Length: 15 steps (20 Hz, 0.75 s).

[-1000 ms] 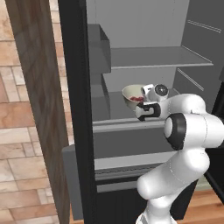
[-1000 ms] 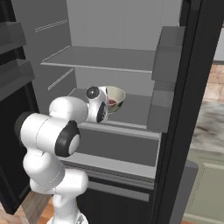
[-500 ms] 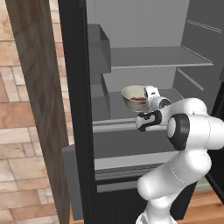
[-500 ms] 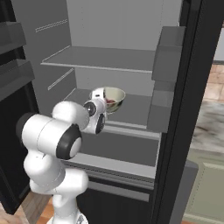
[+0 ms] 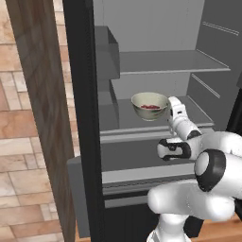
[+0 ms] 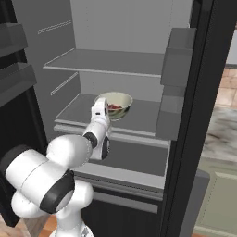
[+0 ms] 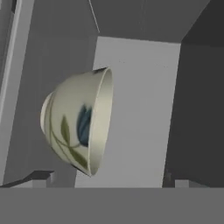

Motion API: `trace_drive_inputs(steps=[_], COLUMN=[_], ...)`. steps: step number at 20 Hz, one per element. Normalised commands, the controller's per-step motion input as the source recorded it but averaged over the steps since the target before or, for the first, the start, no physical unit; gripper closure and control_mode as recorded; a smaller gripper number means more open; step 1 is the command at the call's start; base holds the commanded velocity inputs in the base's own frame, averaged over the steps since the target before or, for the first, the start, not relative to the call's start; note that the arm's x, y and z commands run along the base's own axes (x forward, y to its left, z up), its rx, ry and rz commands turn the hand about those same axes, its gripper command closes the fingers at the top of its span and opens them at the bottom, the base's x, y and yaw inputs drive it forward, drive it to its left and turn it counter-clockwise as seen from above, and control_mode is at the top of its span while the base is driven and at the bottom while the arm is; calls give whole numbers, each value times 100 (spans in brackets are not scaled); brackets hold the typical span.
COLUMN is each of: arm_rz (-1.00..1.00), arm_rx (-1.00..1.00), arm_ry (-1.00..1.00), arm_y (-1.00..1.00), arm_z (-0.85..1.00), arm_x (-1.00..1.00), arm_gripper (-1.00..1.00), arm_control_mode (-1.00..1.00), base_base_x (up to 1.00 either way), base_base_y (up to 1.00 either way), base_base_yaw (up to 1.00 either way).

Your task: Place one of the steaks on the plate and the other in the bowl. Then place the bowl in the fridge.

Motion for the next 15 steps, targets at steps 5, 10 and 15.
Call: trace_drive_inputs(steps=[5, 10, 15], arm_rz=[0, -1, -8], arm_rx=[0, 0, 0], arm_ry=[1, 32, 74], arm_y=[0, 0, -20], arm_z=[100, 100, 77], arm_x=[-98, -100, -100], arm_gripper=[-100, -100, -100], arm_control_mode=[-100, -100, -100], base_base_x=[0, 0, 0], base_base_y=[0, 0, 0], base_base_yaw=[0, 0, 0])
